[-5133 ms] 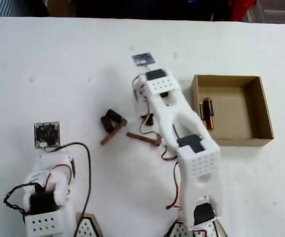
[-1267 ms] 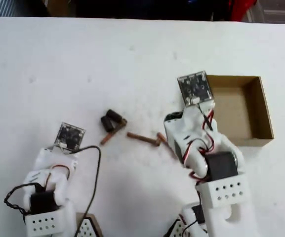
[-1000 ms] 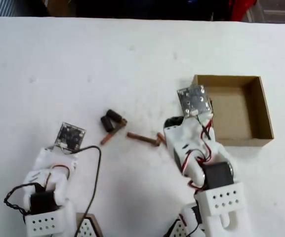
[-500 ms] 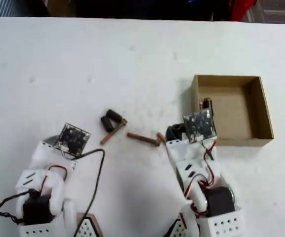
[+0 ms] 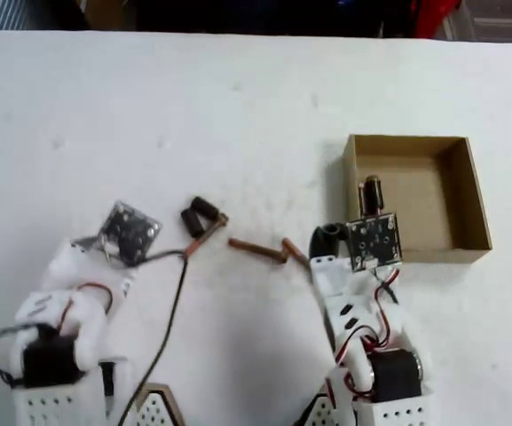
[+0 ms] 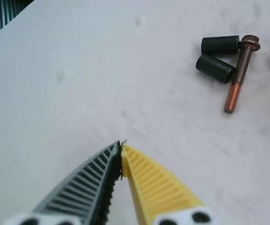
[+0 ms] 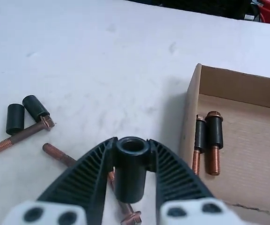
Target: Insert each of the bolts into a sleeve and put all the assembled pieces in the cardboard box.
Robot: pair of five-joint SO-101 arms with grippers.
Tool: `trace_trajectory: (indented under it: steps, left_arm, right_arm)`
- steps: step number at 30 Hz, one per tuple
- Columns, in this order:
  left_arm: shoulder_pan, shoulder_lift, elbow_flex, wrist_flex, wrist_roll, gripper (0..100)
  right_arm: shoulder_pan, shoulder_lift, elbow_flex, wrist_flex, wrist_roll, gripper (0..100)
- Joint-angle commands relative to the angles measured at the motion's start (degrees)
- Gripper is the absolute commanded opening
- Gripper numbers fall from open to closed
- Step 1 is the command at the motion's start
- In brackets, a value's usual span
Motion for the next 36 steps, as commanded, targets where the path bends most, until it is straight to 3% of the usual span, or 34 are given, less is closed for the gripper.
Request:
trace_trajectory:
  steps: [1, 13, 25, 31, 36]
  left_arm:
    - [1.89, 11.65, -6.51, -3.34, -0.62, 2]
    - [17.45, 41.80, -20.92, -3.16, -0.09, 2]
    - [23.25, 73.36, -37.80, -3.43, 0.09, 2]
    - [25.36, 85.67, -48.35, -3.08, 6.24, 4]
    - [26.51, 94.02, -54.42, -3.08, 7.21, 9]
  right_arm:
    - [0.31, -2.15, 0.44, -2.77, 0.18, 1.8]
    - [0.40, -3.30, 7.21, -12.00, 0.18, 1.8]
    - [0.13, -3.38, 12.04, -15.78, 0.18, 1.8]
    - [0.13, -3.38, 12.57, -15.78, 0.18, 1.8]
    - [0.13, -3.38, 12.75, -15.78, 0.18, 1.8]
